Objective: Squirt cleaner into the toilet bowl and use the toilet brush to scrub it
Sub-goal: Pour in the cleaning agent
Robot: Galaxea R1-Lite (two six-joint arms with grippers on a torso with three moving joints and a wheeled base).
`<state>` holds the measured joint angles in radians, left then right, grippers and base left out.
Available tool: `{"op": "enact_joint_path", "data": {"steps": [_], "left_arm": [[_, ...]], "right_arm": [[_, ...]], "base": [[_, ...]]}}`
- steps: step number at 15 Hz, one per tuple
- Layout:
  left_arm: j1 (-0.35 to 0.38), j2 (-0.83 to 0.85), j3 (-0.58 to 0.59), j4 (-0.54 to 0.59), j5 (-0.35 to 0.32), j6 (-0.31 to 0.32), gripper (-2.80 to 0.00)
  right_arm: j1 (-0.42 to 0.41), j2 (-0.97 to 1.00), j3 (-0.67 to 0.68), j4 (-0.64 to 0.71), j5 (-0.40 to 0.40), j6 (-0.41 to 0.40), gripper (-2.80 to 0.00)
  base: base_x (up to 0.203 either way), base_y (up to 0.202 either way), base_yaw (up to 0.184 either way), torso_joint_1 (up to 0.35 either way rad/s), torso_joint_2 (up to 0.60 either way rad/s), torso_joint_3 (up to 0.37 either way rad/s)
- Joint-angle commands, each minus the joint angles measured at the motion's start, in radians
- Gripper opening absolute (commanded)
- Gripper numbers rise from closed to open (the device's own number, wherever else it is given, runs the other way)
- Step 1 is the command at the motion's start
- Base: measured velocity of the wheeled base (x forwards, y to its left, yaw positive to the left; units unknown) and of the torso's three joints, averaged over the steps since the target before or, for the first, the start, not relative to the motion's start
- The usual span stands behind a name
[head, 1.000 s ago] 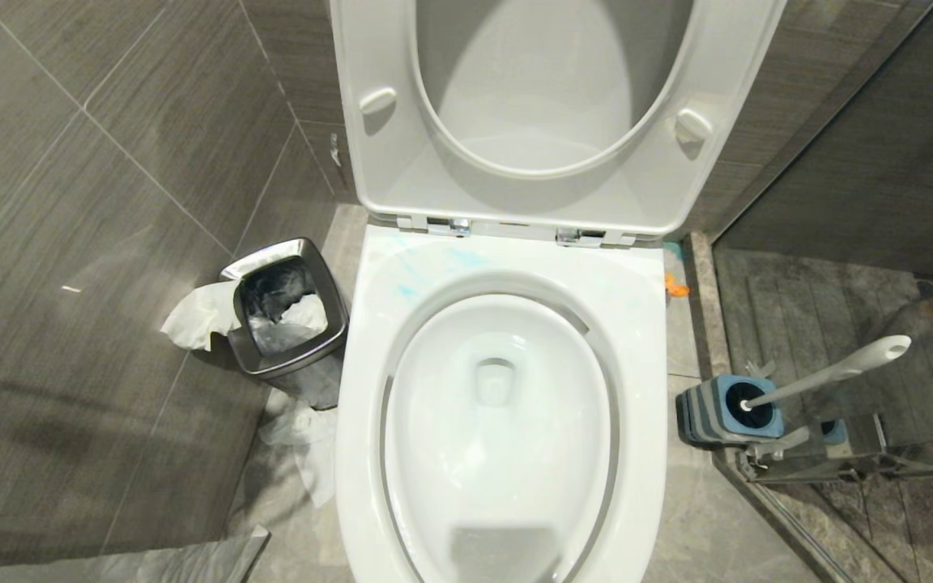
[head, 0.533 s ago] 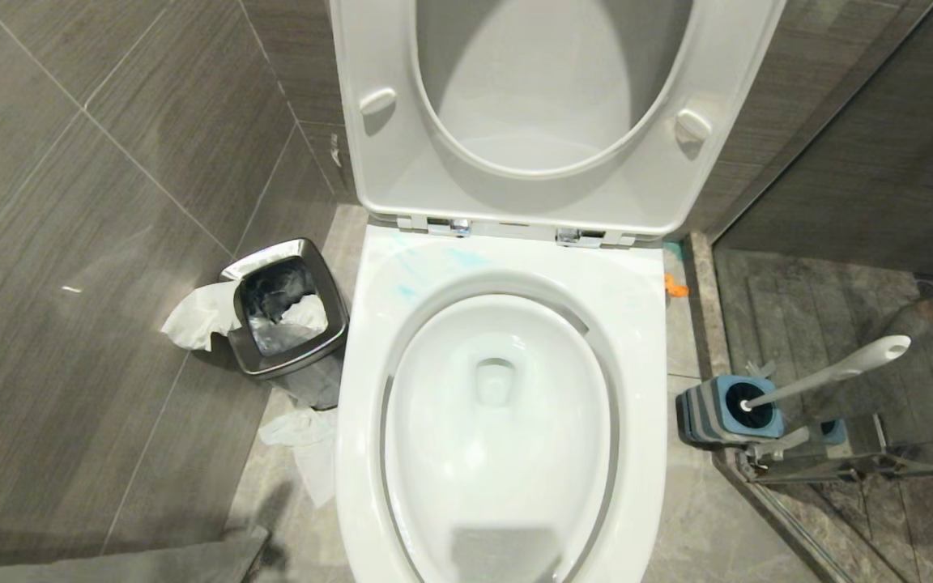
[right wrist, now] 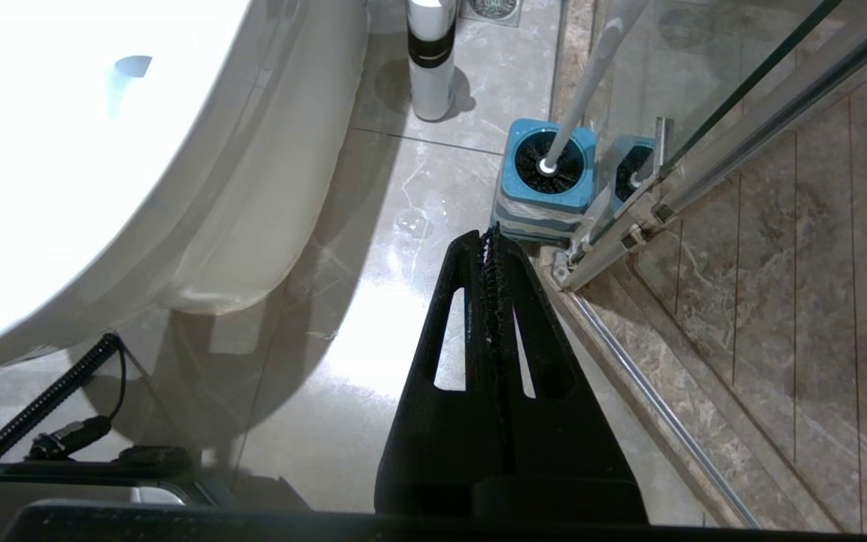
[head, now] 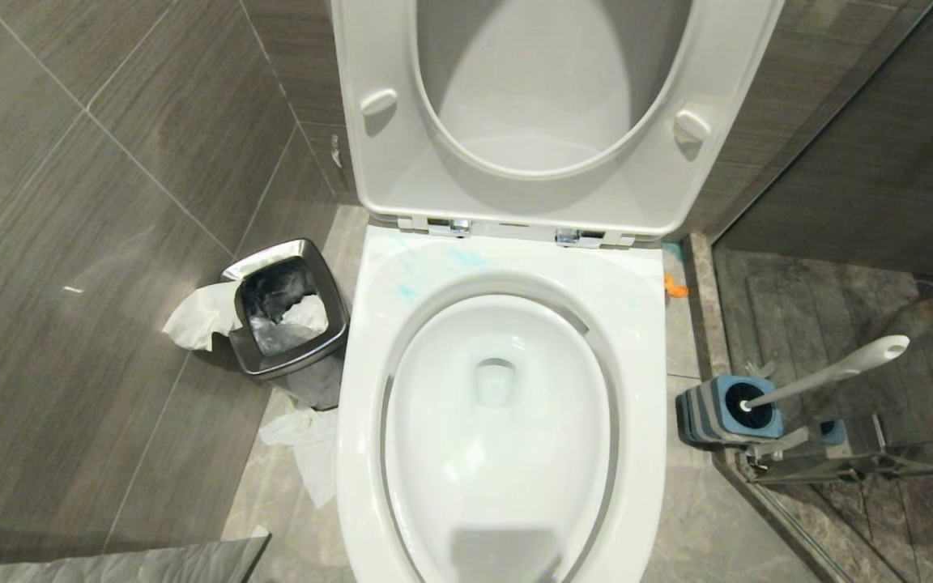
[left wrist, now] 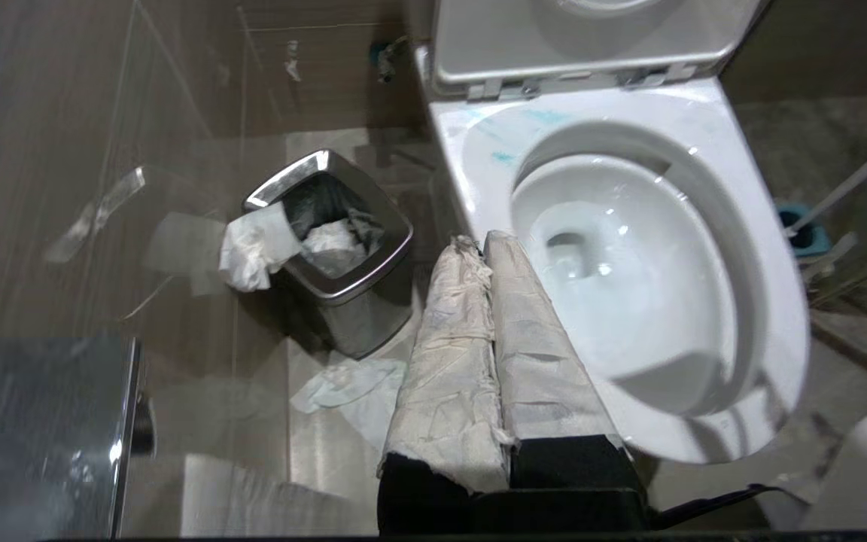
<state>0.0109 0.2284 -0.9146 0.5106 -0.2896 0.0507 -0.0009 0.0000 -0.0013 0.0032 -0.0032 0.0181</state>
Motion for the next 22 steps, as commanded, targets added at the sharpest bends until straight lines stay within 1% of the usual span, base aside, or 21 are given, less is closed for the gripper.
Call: {"op": "enact_joint_path", "data": {"steps": [1,3,5,9,12,13,14,16,22], "left_arm": [[-0.006,-0.153,0.168,-0.037,0.052,0.024,-2.8],[-0.009,-0.212,0.312,-0.108,0.118,0.036,-2.8],[-0.01,-0.222,0.454,-0.216,0.154,0.039,-2.8],[-0.011,-0.226,0.716,-0.396,0.17,0.05,-2.8],[-0.011,-0.227,0.876,-0.522,0.176,0.082,-2.8],[-0.011,-0.227,0.906,-0.558,0.206,0.085,-2.8],[-0.014,-0.227,0.914,-0.538,0.232,0.083,-2.8],[-0.017,-0.224,0.892,-0.432,0.237,0.075,-2.8],[-0.017,-0.227,0.893,-0.434,0.242,0.07,-2.8]], "right_arm": [[-0.001,0.002,0.0,0.0,-0.001,0.0,-2.8],[0.001,0.002,0.0,0.0,0.0,0.0,-2.8],[-0.001,0.002,0.0,0.0,0.0,0.0,-2.8],[-0.001,0.0,0.0,0.0,0.0,0.0,-2.8],[-0.001,0.002,0.0,0.0,0.0,0.0,-2.8],[-0.001,0.002,0.0,0.001,0.0,0.0,-2.8],[0.0,0.0,0.0,0.0,0.0,0.0,-2.8],[0.001,0.001,0.001,0.0,0.0,0.0,-2.8],[0.0,0.001,0.001,0.0,0.0,0.0,-2.8]], "base": [[0.0,0.0,0.0,0.0,0.0,0.0],[0.0,0.0,0.0,0.0,0.0,0.0],[0.0,0.0,0.0,0.0,0.0,0.0],[0.0,0.0,0.0,0.0,0.0,0.0],[0.0,0.0,0.0,0.0,0.0,0.0],[0.0,0.0,0.0,0.0,0.0,0.0],[0.0,0.0,0.0,0.0,0.0,0.0],[0.0,0.0,0.0,0.0,0.0,0.0],[0.0,0.0,0.0,0.0,0.0,0.0]]}}
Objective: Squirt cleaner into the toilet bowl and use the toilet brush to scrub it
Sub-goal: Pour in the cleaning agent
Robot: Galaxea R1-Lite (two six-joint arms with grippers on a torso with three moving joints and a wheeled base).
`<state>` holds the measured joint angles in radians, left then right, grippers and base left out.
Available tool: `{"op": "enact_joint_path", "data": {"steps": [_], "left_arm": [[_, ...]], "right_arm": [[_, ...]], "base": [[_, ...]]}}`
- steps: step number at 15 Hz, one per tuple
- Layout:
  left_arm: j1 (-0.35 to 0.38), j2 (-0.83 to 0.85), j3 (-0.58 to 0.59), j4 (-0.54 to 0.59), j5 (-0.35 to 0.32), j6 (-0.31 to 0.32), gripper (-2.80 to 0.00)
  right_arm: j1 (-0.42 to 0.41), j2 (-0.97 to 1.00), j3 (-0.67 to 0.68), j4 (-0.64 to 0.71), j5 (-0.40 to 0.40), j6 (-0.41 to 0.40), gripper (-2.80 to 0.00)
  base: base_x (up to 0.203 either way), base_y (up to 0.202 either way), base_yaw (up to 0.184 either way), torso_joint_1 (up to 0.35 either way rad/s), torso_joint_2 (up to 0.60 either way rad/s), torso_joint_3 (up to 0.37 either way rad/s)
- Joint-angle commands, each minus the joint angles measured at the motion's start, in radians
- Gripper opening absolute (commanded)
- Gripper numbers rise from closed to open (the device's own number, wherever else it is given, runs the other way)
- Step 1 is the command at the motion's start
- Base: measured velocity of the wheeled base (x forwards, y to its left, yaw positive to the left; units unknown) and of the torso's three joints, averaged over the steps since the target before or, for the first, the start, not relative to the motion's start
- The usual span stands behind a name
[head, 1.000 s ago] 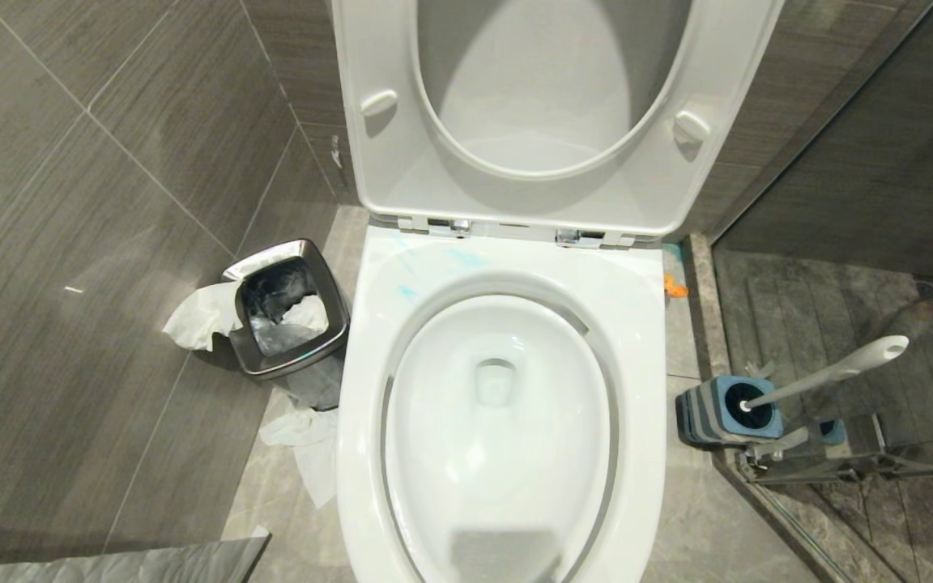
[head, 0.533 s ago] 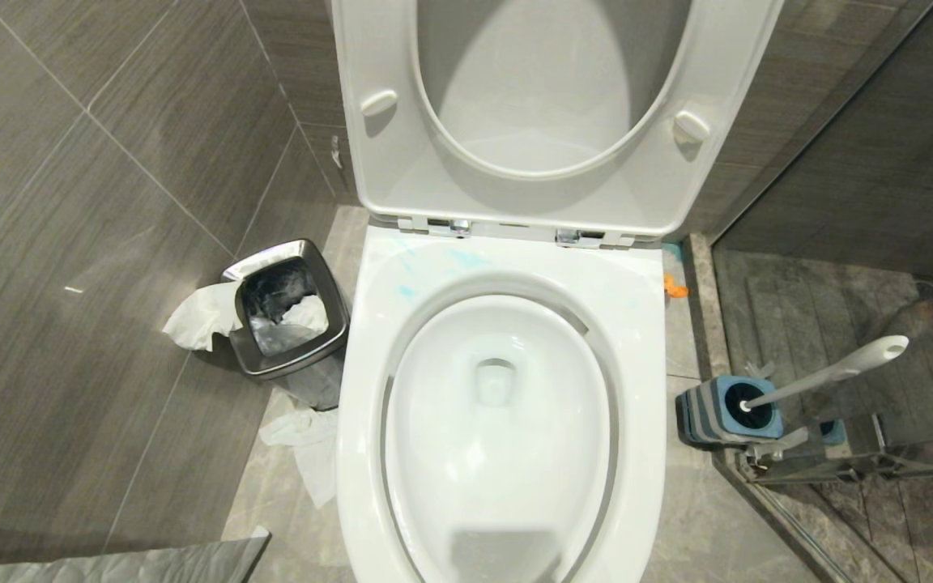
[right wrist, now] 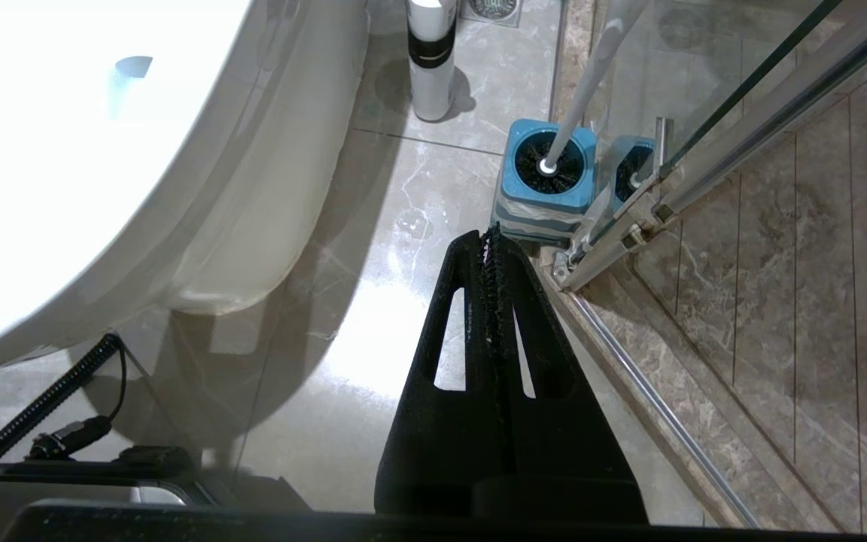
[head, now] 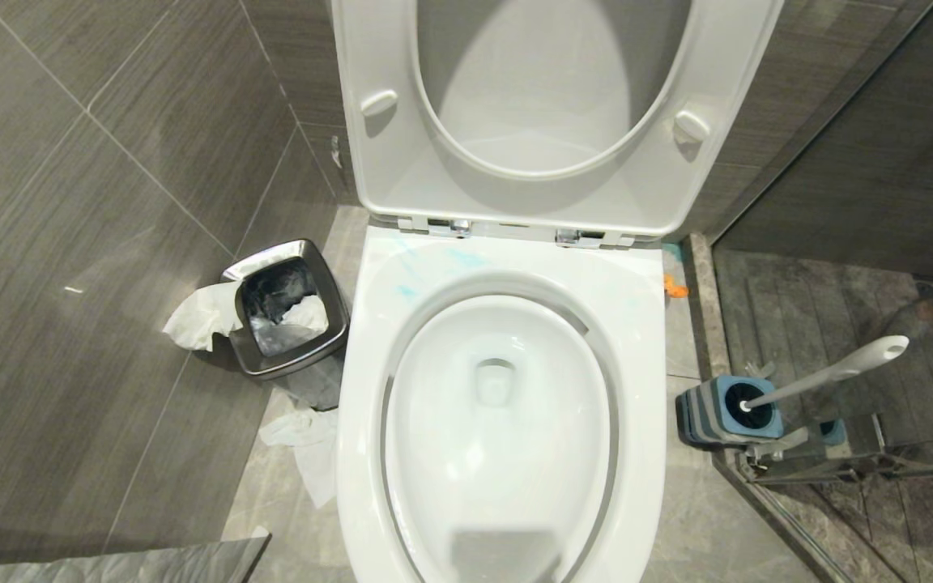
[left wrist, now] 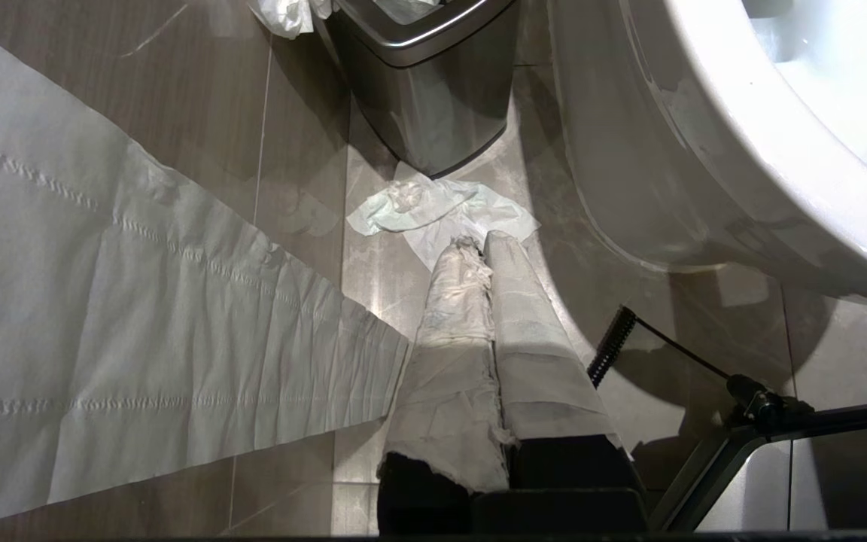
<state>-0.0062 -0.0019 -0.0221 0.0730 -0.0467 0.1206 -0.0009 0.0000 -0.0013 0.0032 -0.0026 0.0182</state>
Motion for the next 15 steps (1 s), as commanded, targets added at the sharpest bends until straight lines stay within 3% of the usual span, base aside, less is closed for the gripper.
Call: {"op": "enact_joint_path", "data": {"steps": [1,15], "left_arm": [[0.0,0.003,0.001,0.004,0.0,0.001,-2.8],[0.0,0.003,0.001,0.004,0.001,0.001,-2.8]], "right_arm": [[0.0,0.0,0.0,0.0,0.0,0.0,-2.8],[0.001,0.002,0.0,0.0,-0.002,0.008,-2.8]], "base": [[0.0,0.0,0.0,0.0,0.0,0.0],[0.0,0.0,0.0,0.0,0.0,0.0]]}}
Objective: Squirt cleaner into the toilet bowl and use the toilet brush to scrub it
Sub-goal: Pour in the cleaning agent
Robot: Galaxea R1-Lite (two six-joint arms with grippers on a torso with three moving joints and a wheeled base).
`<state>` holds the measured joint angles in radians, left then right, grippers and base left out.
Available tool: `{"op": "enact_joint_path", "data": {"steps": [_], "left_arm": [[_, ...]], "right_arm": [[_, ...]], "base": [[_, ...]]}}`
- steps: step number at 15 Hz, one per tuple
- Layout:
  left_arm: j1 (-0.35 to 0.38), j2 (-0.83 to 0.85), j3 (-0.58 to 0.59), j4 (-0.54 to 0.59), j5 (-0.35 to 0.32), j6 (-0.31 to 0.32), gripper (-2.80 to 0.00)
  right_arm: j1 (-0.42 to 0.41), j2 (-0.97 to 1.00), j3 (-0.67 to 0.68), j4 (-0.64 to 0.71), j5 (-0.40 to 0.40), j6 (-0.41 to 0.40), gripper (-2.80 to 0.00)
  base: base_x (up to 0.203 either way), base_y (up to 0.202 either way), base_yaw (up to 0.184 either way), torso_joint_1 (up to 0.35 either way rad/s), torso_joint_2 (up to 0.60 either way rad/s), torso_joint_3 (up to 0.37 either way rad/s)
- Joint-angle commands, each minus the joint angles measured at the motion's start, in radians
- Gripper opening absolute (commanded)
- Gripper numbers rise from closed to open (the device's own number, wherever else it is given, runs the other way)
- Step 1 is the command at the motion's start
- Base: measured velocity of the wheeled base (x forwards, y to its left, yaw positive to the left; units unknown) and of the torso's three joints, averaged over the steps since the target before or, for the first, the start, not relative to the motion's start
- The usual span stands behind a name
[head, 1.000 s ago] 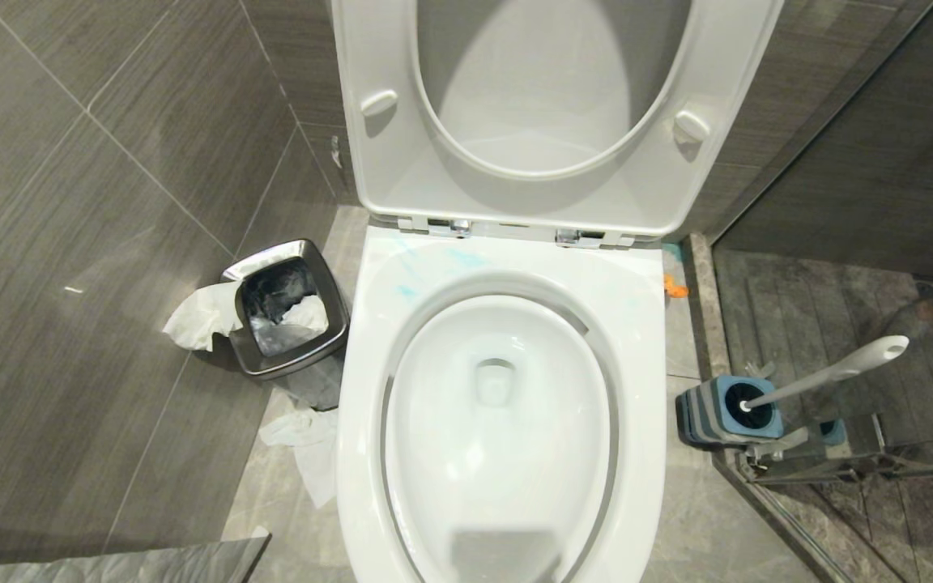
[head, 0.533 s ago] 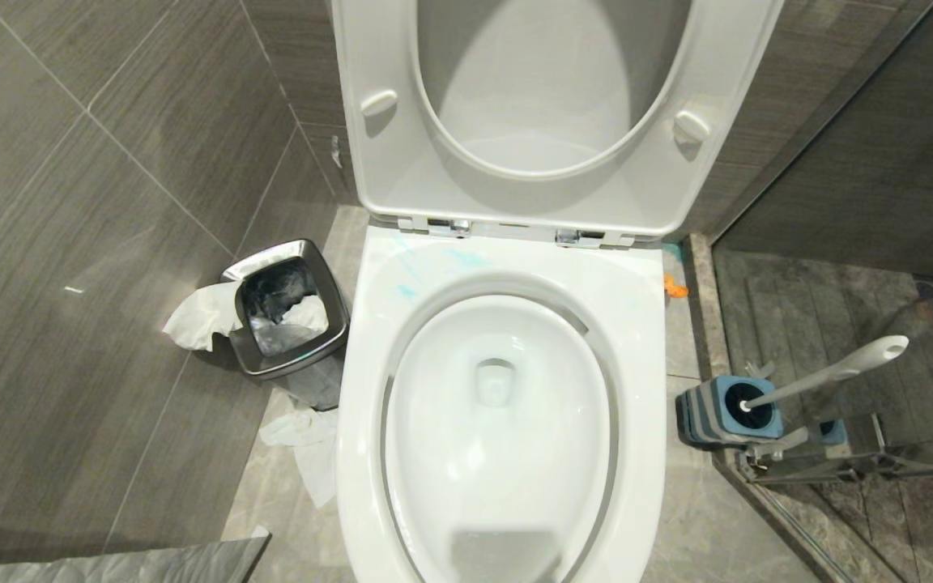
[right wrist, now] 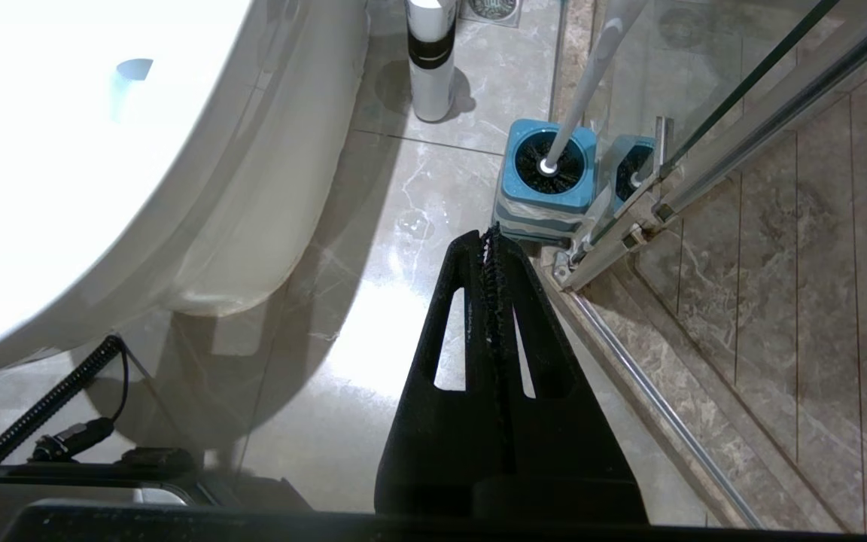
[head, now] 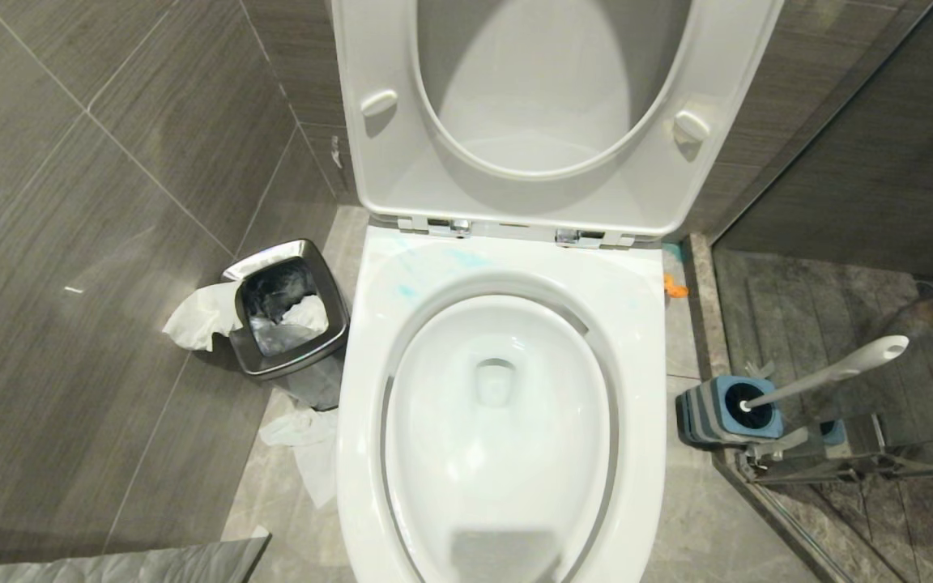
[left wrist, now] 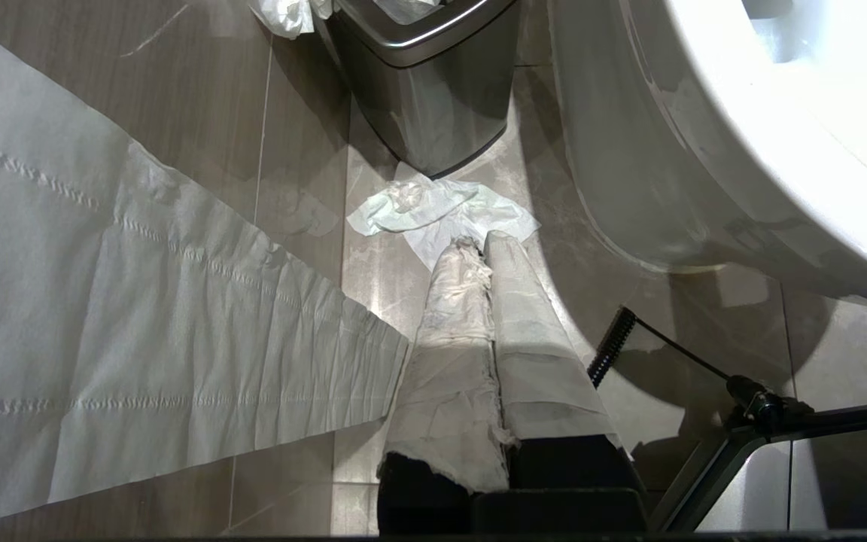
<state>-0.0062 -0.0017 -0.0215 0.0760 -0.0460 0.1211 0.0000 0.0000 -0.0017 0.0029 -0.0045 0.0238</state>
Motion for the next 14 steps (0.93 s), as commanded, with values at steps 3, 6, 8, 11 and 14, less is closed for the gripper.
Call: {"op": "enact_joint_path", "data": {"steps": [3,6,8,11,14], "left_arm": [[0.0,0.003,0.0,0.001,0.0,0.0,-2.8],[0.0,0.003,0.0,0.001,0.0,0.001,-2.8],[0.0,0.003,0.0,0.001,-0.002,0.005,-2.8],[0.0,0.003,0.002,-0.002,0.0,0.008,-2.8],[0.0,0.003,0.003,-0.013,0.003,0.003,-2.8]], "right_arm": [[0.0,0.001,-0.001,0.002,0.001,0.001,-2.8],[0.0,0.0,-0.001,0.005,0.005,-0.002,-2.8],[0.0,0.0,-0.001,0.006,0.006,-0.004,-2.8],[0.0,0.012,-0.003,0.008,0.006,-0.004,-2.8],[0.0,0.024,-0.001,0.009,0.001,-0.005,-2.8]], "base": [[0.0,0.0,0.0,0.0,0.0,0.0],[0.0,0.0,0.0,0.0,0.0,0.0],[0.0,0.0,0.0,0.0,0.0,0.0],[0.0,0.0,0.0,0.0,0.0,0.0],[0.0,0.0,0.0,0.004,0.0,-0.118]]}}
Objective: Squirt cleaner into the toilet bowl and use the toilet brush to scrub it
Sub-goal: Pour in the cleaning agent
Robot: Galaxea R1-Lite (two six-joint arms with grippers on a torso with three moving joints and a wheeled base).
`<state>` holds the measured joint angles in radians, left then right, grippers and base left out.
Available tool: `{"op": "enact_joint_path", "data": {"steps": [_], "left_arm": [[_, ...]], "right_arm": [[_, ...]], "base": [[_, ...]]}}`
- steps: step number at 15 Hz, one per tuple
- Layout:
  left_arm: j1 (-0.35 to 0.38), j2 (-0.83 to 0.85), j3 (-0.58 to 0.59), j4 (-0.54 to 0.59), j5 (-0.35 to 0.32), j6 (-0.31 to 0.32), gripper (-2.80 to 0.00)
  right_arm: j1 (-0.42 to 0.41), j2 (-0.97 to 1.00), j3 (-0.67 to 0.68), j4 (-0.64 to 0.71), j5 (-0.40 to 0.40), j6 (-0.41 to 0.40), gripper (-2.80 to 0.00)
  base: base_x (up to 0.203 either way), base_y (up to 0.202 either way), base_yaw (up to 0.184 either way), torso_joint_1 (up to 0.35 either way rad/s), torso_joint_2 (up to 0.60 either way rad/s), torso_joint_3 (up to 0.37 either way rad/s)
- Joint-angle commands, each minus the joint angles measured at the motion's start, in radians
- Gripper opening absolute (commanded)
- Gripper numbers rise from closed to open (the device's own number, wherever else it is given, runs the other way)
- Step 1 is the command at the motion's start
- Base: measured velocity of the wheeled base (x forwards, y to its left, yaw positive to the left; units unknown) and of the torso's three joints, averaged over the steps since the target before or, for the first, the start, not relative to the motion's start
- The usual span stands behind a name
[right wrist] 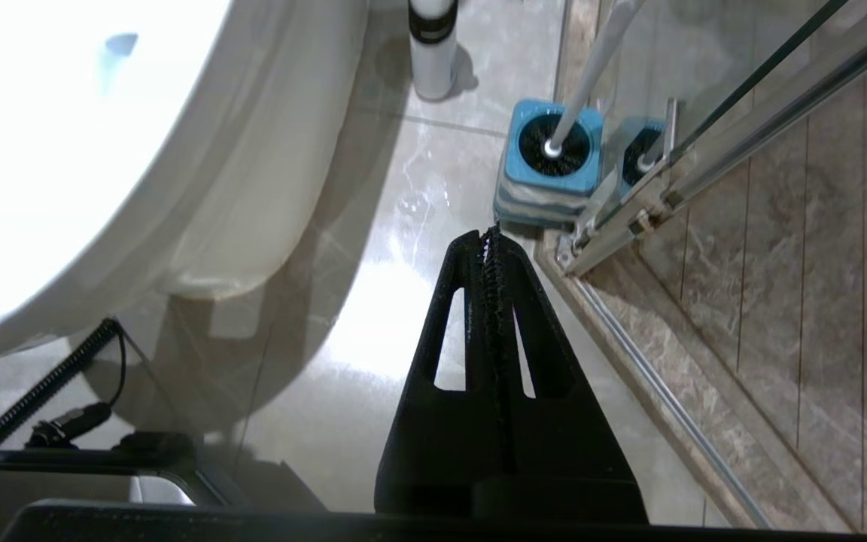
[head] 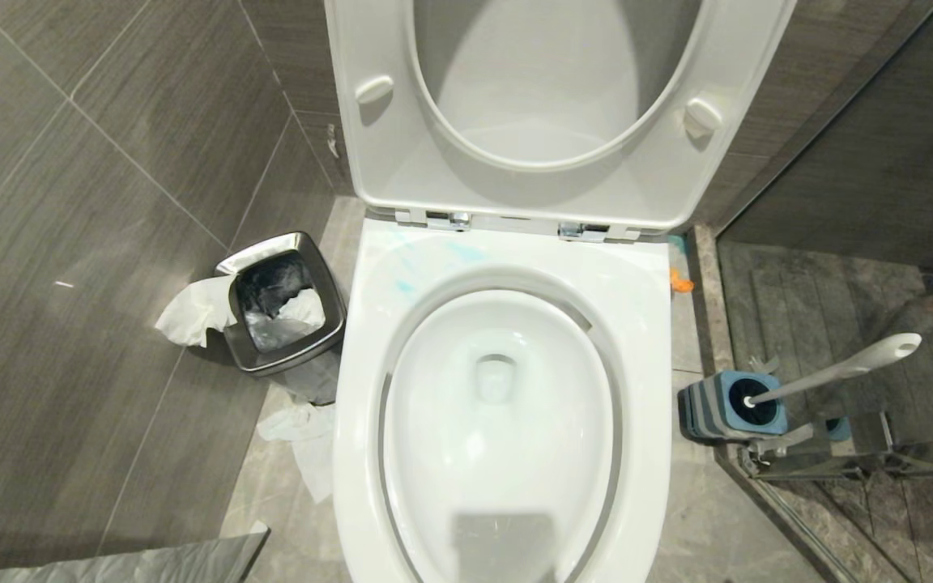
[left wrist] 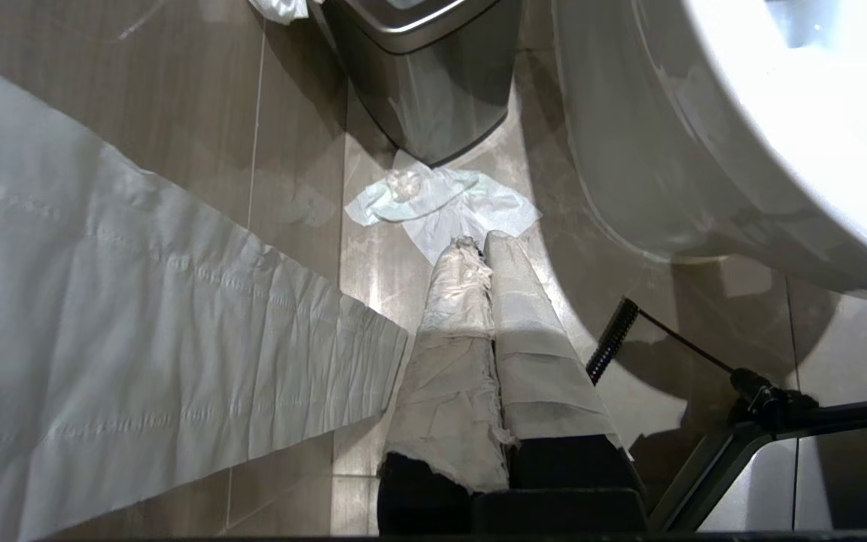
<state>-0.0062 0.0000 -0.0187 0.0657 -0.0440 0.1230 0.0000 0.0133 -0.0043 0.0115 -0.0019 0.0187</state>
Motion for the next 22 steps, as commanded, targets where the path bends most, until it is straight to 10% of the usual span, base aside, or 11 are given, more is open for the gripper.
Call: {"op": "enact_joint_path", "data": {"steps": [1,22], "left_arm": [[0.0,0.002,0.0,-0.003,0.0,0.006,-2.8],[0.0,0.002,0.0,-0.003,-0.002,0.003,-2.8]], "right_arm": [[0.0,0.015,0.0,0.001,-0.001,0.0,-2.8],[-0.002,0.256,-0.016,0.041,-0.001,-0.014,-2.8]], "base": [[0.0,0.0,0.0,0.002,0.0,-0.165],[0.0,0.0,0.0,0.003,0.0,-0.192]]}}
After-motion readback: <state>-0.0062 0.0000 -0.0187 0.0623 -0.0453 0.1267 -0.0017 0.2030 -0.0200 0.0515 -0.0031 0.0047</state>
